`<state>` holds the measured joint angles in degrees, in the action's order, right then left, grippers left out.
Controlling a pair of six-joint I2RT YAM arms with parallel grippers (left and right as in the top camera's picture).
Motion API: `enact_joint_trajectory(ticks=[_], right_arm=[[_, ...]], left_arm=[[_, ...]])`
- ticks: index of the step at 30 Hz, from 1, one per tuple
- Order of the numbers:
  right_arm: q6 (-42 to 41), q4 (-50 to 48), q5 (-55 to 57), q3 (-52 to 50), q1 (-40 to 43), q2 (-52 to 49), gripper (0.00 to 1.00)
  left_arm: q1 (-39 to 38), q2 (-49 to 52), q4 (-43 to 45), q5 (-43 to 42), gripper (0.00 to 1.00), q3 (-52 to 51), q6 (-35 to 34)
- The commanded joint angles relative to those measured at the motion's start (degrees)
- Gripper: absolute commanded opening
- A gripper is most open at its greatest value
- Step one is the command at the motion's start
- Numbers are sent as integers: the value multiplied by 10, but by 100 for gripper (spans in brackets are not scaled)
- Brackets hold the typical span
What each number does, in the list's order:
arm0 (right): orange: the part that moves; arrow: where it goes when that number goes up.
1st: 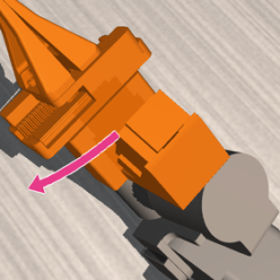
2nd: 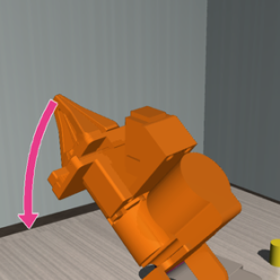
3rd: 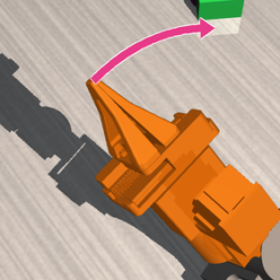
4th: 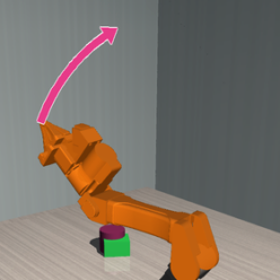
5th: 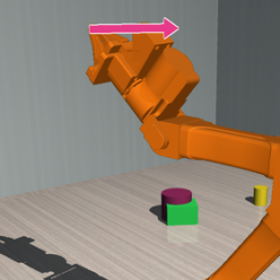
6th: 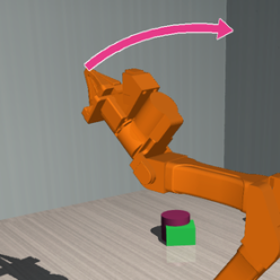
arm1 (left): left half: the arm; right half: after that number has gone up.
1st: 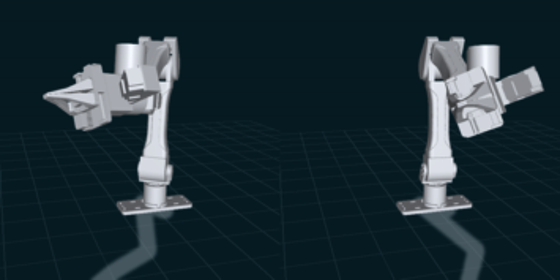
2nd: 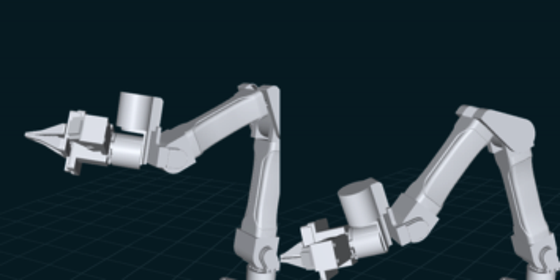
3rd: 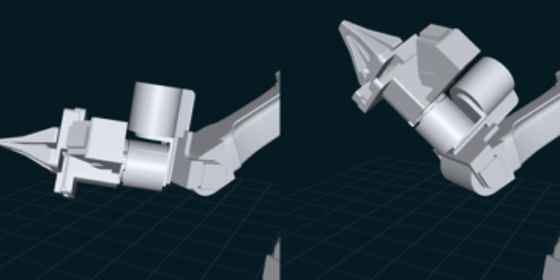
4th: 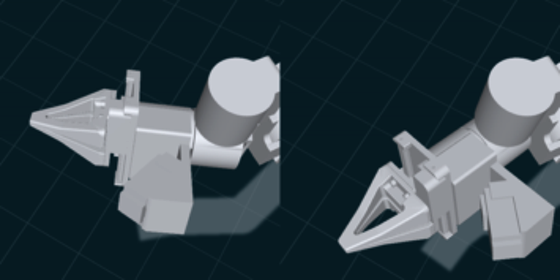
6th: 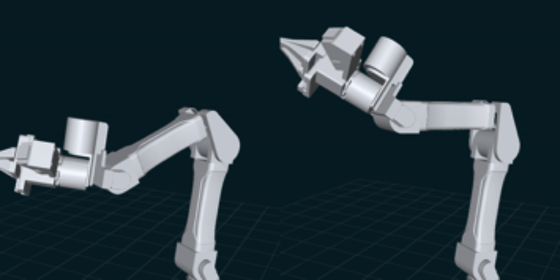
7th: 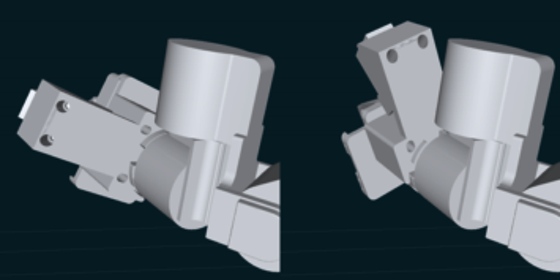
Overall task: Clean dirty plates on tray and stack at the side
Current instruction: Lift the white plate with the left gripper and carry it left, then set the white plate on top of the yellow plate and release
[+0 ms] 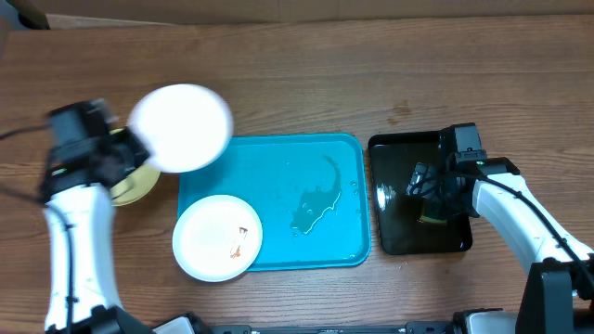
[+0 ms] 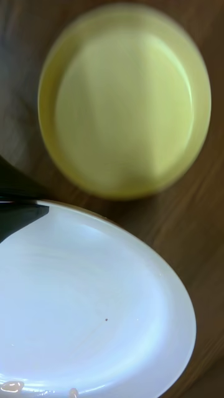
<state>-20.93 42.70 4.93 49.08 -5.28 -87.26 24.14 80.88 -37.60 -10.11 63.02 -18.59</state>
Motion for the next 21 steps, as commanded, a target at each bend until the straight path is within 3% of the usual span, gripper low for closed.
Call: enact_joint_trajectory(ticks=[1, 7, 16, 18, 19, 21], right_arm=[[0, -2, 12, -4, 3, 14, 100], [0, -2, 12, -4, 3, 14, 100], [0, -2, 12, -4, 3, 14, 100], [0, -2, 12, -4, 3, 14, 100], [0, -2, 12, -4, 3, 14, 100], [0, -2, 12, -4, 3, 14, 100]], left_arm=[[104, 26, -2, -56, 4, 4, -12], [199, 84, 9, -47, 4, 4, -12], [216, 151, 49, -45, 4, 4, -25], [216, 153, 61, -48, 23, 4, -24], [216, 153, 64, -53, 50, 4, -24], [216, 153, 64, -81, 88, 5, -24]])
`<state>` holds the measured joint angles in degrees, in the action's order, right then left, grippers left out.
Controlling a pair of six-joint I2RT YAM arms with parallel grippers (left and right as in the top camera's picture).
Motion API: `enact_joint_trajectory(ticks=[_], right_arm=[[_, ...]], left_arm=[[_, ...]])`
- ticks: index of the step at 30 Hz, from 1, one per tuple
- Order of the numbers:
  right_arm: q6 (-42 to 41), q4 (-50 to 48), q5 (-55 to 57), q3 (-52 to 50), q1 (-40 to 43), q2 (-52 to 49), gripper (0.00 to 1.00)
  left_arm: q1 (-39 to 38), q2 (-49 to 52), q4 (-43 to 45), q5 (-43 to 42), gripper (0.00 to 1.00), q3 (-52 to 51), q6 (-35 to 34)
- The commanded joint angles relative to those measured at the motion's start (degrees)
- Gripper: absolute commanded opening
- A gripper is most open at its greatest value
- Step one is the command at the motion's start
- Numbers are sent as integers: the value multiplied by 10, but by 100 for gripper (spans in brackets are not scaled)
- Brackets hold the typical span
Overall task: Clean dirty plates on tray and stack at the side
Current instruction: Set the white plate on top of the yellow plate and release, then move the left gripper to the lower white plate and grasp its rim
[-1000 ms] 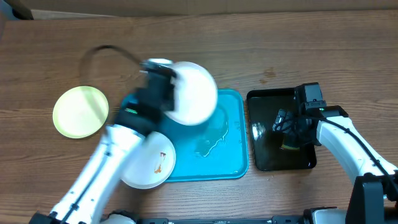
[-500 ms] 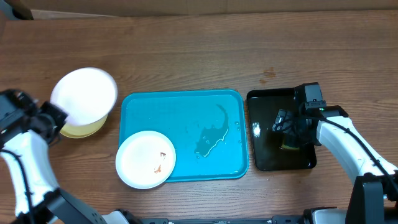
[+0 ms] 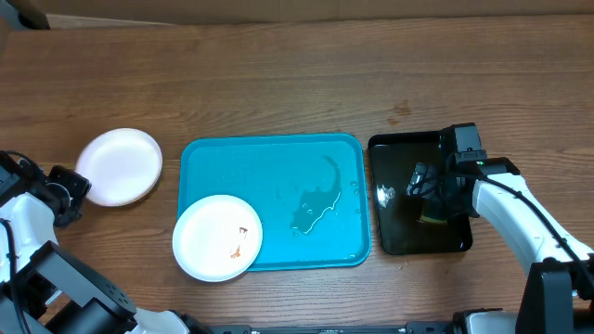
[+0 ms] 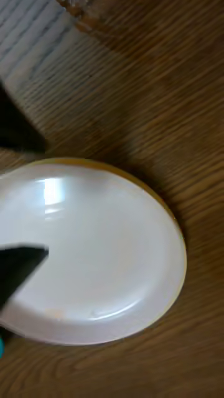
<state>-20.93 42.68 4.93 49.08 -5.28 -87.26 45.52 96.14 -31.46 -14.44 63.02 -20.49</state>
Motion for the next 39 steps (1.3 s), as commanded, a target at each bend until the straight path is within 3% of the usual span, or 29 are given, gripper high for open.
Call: enact_joint_trajectory(ticks=[1, 7, 10, 14, 17, 22, 25, 28, 30, 33, 36, 39], right_arm=[[0, -2, 12, -4, 3, 14, 100], [0, -2, 12, -4, 3, 14, 100], [0, -2, 12, -4, 3, 14, 100], [0, -2, 12, -4, 3, 14, 100], [0, -2, 12, -4, 3, 14, 100], [0, -2, 12, -4, 3, 14, 100], [0, -2, 12, -4, 3, 14, 100], [0, -2, 12, -4, 3, 14, 100], [0, -2, 12, -4, 3, 14, 100], [0, -2, 12, -4, 3, 14, 100], [0, -2, 12, -4, 3, 14, 100], [0, -2, 12, -4, 3, 14, 100]], left_arm=[[2, 0, 2, -62, 100, 5, -6], [0, -29, -60, -277, 100, 6, -9], [-11, -65, -158, -286, 98, 6, 44], [-41, -116, -279, -219, 67, 5, 150], [-77, -145, -332, -127, 41, -2, 162], [-150, -152, -341, -65, 24, -35, 154], [-195, -152, -330, 1, 28, -68, 117], [-237, -151, -302, 69, 40, -103, 78], [-256, -151, -286, 99, 44, -122, 61], [-266, -151, -266, 121, 45, -139, 50], [-266, -151, -246, 122, 57, -151, 50], [-266, -151, -227, 130, 57, -161, 48]])
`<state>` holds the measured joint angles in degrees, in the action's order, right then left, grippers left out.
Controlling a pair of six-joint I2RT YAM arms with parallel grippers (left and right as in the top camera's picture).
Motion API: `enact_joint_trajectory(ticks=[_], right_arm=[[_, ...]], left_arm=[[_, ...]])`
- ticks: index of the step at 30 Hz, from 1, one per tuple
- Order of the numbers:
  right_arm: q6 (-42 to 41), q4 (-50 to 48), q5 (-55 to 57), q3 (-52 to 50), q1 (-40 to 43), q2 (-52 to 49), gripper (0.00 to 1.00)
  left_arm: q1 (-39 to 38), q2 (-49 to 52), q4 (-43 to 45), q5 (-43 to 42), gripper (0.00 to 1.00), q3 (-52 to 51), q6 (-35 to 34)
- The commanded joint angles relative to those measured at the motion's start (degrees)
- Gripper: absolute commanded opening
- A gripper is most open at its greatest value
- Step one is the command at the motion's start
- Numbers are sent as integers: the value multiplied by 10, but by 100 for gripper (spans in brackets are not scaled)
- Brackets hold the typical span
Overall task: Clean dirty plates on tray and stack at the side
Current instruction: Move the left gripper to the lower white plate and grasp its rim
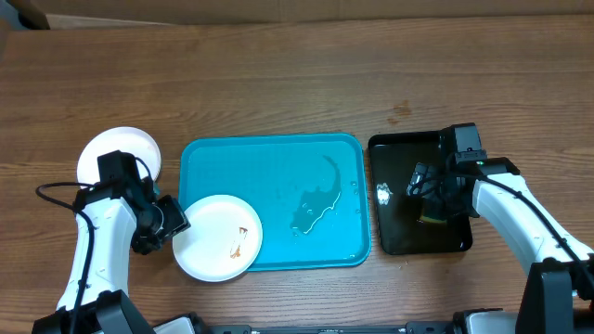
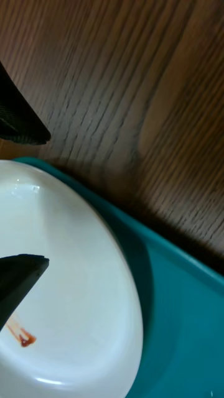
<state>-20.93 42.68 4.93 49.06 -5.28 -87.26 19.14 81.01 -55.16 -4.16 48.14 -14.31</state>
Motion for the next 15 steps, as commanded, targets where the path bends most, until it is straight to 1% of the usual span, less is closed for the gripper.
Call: enact_joint_trajectory(ticks=[1, 6, 9, 10, 11, 15], right_arm=[[0, -2, 12, -3, 3, 14, 100], [0, -2, 12, -3, 3, 14, 100], [0, -2, 12, -3, 3, 14, 100], [0, -2, 12, -3, 3, 14, 100], [0, -2, 12, -3, 3, 14, 100], [0, -2, 12, -3, 3, 14, 100]], left_arm=[[-2, 0, 14, 26, 57, -16, -16], [-2, 0, 23, -5, 55, -47, -16], [-2, 0, 23, -23, 51, -62, -7], [-2, 0, 23, -43, 47, -67, -1], [-2, 0, 23, -54, 46, -68, 4], [-2, 0, 32, -144, 44, -83, 33]])
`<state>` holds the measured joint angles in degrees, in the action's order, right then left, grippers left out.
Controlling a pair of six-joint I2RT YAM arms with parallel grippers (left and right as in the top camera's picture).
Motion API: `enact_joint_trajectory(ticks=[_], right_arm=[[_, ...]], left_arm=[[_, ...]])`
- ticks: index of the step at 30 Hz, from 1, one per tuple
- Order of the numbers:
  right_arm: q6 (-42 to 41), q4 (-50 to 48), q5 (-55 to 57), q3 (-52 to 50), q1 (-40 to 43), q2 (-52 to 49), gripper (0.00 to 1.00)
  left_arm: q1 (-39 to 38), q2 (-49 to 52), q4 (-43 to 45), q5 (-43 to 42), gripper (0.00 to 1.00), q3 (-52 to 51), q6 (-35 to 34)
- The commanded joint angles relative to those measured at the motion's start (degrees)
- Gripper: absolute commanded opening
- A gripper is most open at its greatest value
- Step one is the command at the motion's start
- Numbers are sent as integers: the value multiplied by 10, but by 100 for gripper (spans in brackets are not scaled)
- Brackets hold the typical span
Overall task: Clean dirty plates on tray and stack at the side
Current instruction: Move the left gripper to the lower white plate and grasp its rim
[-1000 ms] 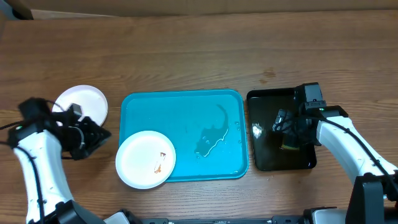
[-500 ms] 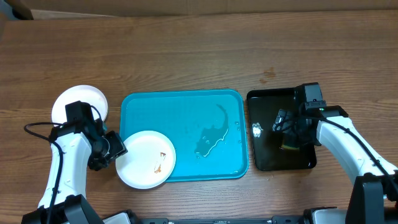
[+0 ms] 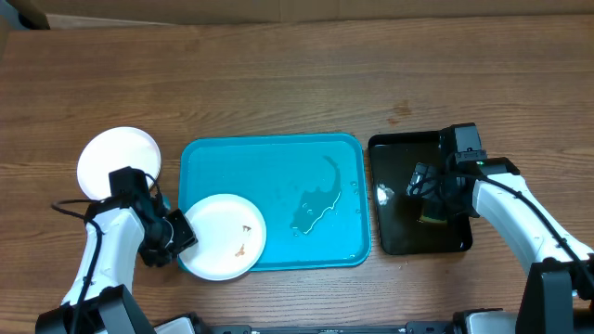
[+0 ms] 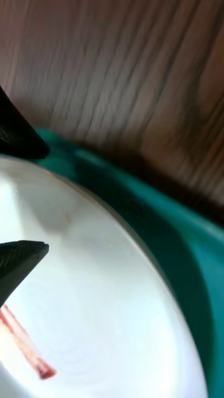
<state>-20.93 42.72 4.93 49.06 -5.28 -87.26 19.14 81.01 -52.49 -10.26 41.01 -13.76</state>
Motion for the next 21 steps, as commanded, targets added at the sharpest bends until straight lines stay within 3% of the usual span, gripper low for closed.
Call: enact_joint_trajectory(ticks=[1, 9, 15, 21], right_arm=[[0, -2, 12, -3, 3, 14, 100], [0, -2, 12, -3, 3, 14, 100], [0, -2, 12, -3, 3, 14, 100], [0, -2, 12, -3, 3, 14, 100]], left_arm=[[-3, 0, 10, -112, 44, -17, 34], [-16, 0, 93, -228, 42, -63, 24], [-16, 0, 172, -228, 49, -52, -13], [-24, 0, 142, -221, 59, 33, 19]])
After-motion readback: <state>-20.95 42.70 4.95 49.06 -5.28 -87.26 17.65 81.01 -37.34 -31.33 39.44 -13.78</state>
